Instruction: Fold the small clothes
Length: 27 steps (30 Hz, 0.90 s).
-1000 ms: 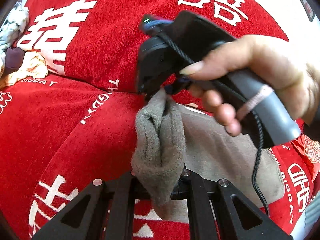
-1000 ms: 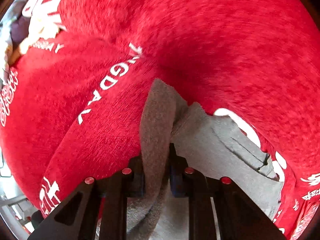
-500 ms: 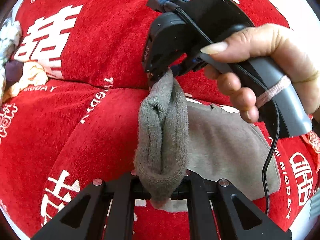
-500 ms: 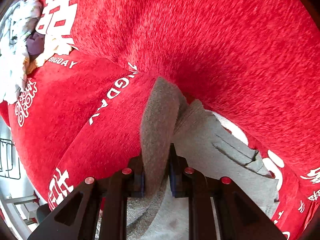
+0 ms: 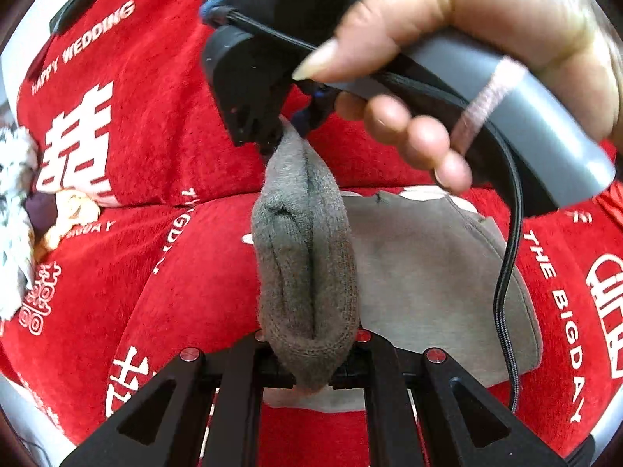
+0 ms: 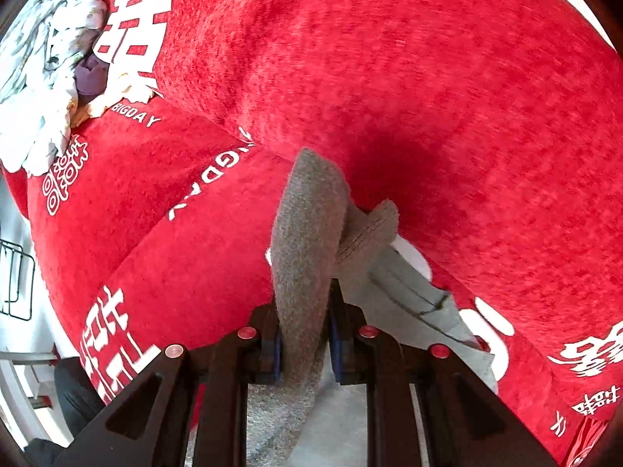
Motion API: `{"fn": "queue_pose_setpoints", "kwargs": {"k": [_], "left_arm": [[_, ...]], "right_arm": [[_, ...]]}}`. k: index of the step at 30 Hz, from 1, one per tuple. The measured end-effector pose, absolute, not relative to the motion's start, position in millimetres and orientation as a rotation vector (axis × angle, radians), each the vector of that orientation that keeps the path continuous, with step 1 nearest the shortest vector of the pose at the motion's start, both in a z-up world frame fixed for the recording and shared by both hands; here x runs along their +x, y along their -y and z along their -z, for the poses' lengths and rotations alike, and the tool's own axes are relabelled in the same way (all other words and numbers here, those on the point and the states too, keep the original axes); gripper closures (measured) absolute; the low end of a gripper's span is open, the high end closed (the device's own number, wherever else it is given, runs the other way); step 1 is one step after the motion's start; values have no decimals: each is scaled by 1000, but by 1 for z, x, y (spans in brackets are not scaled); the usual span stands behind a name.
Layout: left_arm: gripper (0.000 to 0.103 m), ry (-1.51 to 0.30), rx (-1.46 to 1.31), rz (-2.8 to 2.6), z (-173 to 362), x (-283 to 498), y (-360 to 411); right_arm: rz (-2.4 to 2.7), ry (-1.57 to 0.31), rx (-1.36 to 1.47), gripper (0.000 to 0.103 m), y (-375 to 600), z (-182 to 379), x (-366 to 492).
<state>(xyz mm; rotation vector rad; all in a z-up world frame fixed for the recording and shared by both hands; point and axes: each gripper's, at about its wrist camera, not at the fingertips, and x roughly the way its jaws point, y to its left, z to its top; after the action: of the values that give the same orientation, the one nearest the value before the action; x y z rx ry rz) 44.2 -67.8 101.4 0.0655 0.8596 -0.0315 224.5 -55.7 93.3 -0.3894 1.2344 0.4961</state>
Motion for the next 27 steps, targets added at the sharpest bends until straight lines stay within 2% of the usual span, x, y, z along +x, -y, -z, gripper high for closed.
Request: {"fn": "queue_pose_setpoints", "kwargs": {"k": [10, 27], "left_arm": [[93, -858, 201, 68, -96, 37, 136], [93, -887, 288, 69, -78, 30, 161]], "right_arm": [[-494, -1201, -274, 83, 141, -94, 220], [-505, -1122, 26, 83, 207, -71, 206]]}}
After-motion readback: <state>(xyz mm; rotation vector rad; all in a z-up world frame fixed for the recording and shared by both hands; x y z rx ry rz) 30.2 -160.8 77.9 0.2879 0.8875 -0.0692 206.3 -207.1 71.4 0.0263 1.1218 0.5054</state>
